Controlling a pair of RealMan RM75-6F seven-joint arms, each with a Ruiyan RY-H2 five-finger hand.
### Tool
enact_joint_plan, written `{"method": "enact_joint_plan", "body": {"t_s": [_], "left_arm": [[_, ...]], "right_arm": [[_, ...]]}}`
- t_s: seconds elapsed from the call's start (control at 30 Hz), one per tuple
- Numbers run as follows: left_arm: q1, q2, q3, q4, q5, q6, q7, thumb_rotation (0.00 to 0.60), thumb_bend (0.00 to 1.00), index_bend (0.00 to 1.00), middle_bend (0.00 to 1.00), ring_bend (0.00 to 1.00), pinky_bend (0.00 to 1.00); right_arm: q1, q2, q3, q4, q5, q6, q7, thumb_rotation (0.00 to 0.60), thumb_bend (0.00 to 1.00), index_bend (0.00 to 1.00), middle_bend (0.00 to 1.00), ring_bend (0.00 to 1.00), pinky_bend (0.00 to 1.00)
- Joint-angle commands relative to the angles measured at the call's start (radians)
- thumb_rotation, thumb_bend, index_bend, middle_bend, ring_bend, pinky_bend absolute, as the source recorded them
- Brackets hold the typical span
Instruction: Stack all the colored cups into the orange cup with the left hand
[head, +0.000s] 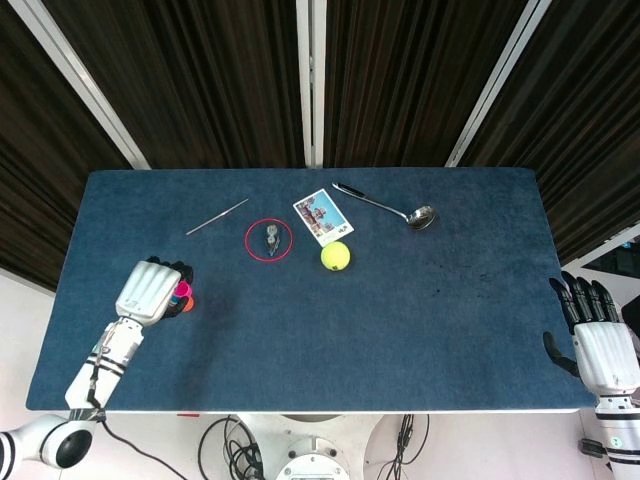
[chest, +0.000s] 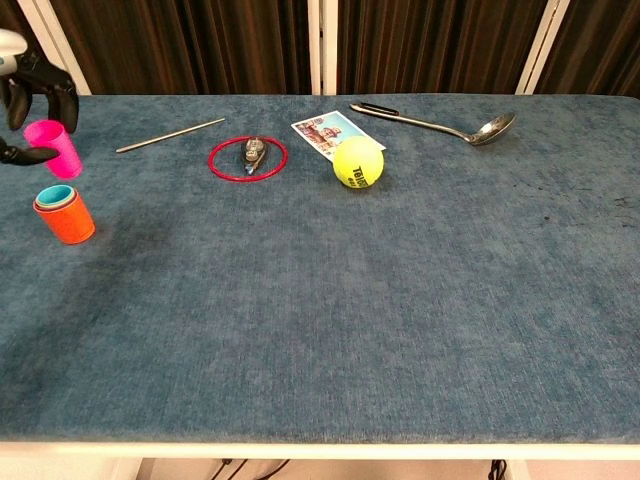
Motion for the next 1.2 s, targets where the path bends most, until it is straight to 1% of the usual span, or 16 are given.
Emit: {"method": "enact_joint_plan", "body": {"t_s": [0.03, 0.23, 0.4, 0.6, 0.63, 0.7, 0.8, 0.87, 0.9, 1.0, 1.07, 1.13, 1.2], "left_arm": [[0.015, -0.010, 0.011, 0.031, 0.005, 0.003, -0.022, 0.600, 0.34, 0.51, 0.50, 0.55, 0.44], [0.027, -0.043, 0.007, 0.099, 0.011, -0.001, -0.070, 0.600, 0.34, 0.51, 0.50, 0.55, 0.44], [0.030, -0.060, 0.005, 0.127, 0.016, -0.014, -0.092, 0.600, 0.34, 0.51, 0.50, 0.55, 0.44], [0.030, -0.085, 0.002, 0.166, 0.013, -0.034, -0.106, 0.600, 0.34, 0.49, 0.48, 0.49, 0.44], [0.030, -0.085, 0.003, 0.168, 0.015, -0.035, -0.104, 0.600, 0.34, 0.47, 0.47, 0.47, 0.43], [0.030, -0.080, 0.007, 0.164, 0.007, -0.046, -0.092, 0.600, 0.33, 0.39, 0.42, 0.41, 0.38], [0.030, -0.069, 0.006, 0.145, -0.017, -0.067, -0.088, 0.600, 0.28, 0.22, 0.25, 0.26, 0.26], [0.031, -0.063, 0.005, 0.137, -0.027, -0.069, -0.078, 0.600, 0.27, 0.14, 0.16, 0.18, 0.21], [0.034, -0.059, 0.003, 0.131, -0.030, -0.063, -0.073, 0.600, 0.26, 0.12, 0.14, 0.16, 0.20], [0.052, -0.045, -0.007, 0.108, -0.018, -0.019, -0.085, 0.600, 0.26, 0.08, 0.08, 0.09, 0.16], [0.086, -0.032, -0.012, 0.087, 0.023, 0.055, -0.123, 0.600, 0.25, 0.07, 0.08, 0.06, 0.14], [0.142, -0.021, -0.001, 0.081, 0.100, 0.168, -0.175, 0.600, 0.24, 0.07, 0.08, 0.04, 0.13], [0.201, -0.018, 0.021, 0.102, 0.177, 0.282, -0.218, 0.600, 0.23, 0.07, 0.08, 0.03, 0.12]], "right_arm": [[0.002, -0.002, -0.003, -0.006, -0.005, -0.003, -0.012, 0.600, 0.35, 0.00, 0.00, 0.00, 0.00], [-0.001, 0.004, -0.002, -0.021, -0.006, 0.006, -0.028, 0.600, 0.35, 0.00, 0.00, 0.00, 0.00], [-0.003, 0.004, -0.004, -0.024, -0.007, 0.010, -0.033, 0.600, 0.35, 0.00, 0.00, 0.00, 0.00], [-0.006, 0.002, -0.004, -0.022, -0.003, 0.012, -0.033, 0.600, 0.35, 0.00, 0.00, 0.00, 0.00], [-0.007, 0.003, -0.004, -0.022, -0.001, 0.013, -0.033, 0.600, 0.35, 0.00, 0.00, 0.00, 0.00], [-0.008, 0.005, -0.002, -0.021, 0.003, 0.014, -0.031, 0.600, 0.35, 0.00, 0.00, 0.00, 0.00], [-0.008, 0.006, -0.001, -0.020, 0.003, 0.014, -0.029, 0.600, 0.35, 0.00, 0.00, 0.00, 0.00], [-0.008, 0.005, -0.002, -0.020, 0.000, 0.015, -0.028, 0.600, 0.35, 0.00, 0.00, 0.00, 0.00], [-0.008, 0.004, -0.003, -0.021, -0.002, 0.016, -0.028, 0.600, 0.35, 0.00, 0.00, 0.00, 0.00], [-0.009, 0.004, -0.005, -0.022, -0.006, 0.019, -0.028, 0.600, 0.35, 0.00, 0.00, 0.00, 0.00], [-0.013, 0.004, -0.009, -0.019, -0.013, 0.023, -0.029, 0.600, 0.35, 0.00, 0.00, 0.00, 0.00], [-0.018, 0.003, -0.016, -0.011, -0.019, 0.029, -0.032, 0.600, 0.35, 0.00, 0.00, 0.00, 0.00], [-0.024, 0.000, -0.021, 0.004, -0.023, 0.035, -0.038, 0.600, 0.35, 0.00, 0.00, 0.00, 0.00]]}}
